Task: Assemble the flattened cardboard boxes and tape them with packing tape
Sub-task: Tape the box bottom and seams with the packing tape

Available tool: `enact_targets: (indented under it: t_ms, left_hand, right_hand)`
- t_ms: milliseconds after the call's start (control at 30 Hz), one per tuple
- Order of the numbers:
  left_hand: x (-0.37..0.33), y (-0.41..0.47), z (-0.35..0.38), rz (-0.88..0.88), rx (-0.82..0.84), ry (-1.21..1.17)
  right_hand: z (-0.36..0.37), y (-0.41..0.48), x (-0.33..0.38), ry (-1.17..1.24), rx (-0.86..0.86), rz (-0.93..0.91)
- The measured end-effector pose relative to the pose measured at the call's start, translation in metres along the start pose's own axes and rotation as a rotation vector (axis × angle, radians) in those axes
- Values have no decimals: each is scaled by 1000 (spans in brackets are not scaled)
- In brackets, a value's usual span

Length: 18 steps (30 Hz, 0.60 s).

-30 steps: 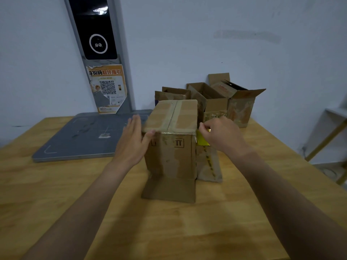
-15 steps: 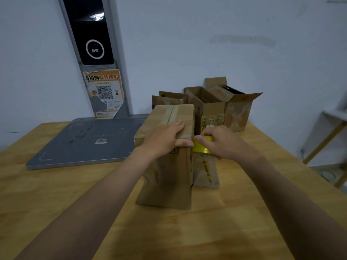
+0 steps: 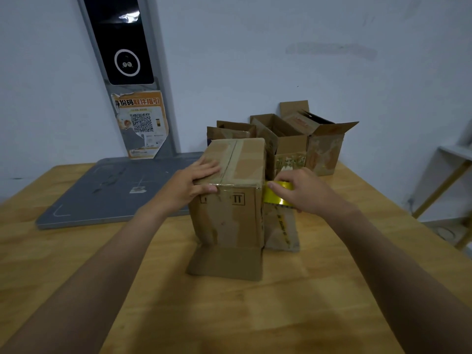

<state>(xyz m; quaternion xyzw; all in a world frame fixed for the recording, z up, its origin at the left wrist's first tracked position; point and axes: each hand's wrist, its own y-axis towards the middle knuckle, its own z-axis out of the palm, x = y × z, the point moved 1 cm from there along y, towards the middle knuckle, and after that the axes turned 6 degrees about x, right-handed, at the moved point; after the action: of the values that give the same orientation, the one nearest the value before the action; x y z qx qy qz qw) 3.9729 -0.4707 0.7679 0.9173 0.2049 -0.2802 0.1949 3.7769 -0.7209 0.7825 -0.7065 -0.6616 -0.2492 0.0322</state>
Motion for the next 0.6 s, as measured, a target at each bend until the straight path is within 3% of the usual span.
enact_targets:
  t_ms: [333,600]
  left_hand:
    - [-7,-31,53,-393,-478,-247]
    - [-40,-3,6,-180,-544,-209]
  right_hand:
    - [2,-6,14,-29,-129,20]
    - [-20,15,17,-163,-306,6]
